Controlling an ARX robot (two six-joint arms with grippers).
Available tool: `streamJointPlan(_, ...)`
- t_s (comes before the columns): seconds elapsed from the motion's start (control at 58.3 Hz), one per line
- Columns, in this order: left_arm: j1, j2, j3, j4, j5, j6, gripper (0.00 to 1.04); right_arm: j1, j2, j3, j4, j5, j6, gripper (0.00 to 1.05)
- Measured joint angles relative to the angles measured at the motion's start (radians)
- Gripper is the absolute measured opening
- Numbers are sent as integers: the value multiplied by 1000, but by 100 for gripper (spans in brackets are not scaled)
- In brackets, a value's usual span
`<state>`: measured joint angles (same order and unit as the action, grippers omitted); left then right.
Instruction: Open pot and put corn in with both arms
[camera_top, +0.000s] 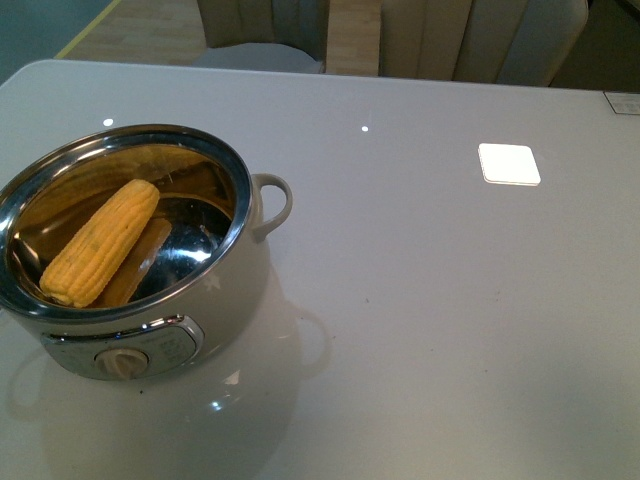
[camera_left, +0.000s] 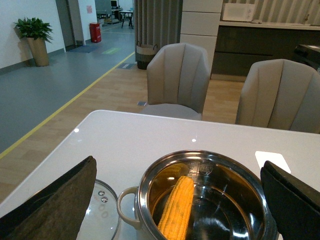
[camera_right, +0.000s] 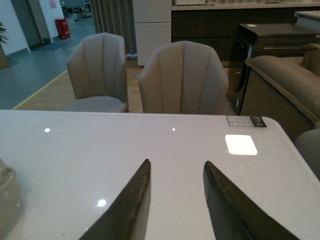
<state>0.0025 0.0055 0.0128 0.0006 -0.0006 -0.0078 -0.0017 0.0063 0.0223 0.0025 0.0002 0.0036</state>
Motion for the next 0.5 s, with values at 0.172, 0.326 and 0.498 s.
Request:
streamJointPlan(0.172, 0, 0, 0, 0, 0, 0, 98, 0, 0, 0, 0, 0, 0, 79)
streamJointPlan(0.326, 0, 0, 0, 0, 0, 0, 98, 0, 0, 0, 0, 0, 0, 96)
streamJointPlan(0.498, 0, 0, 0, 0, 0, 0, 98, 0, 0, 0, 0, 0, 0, 96)
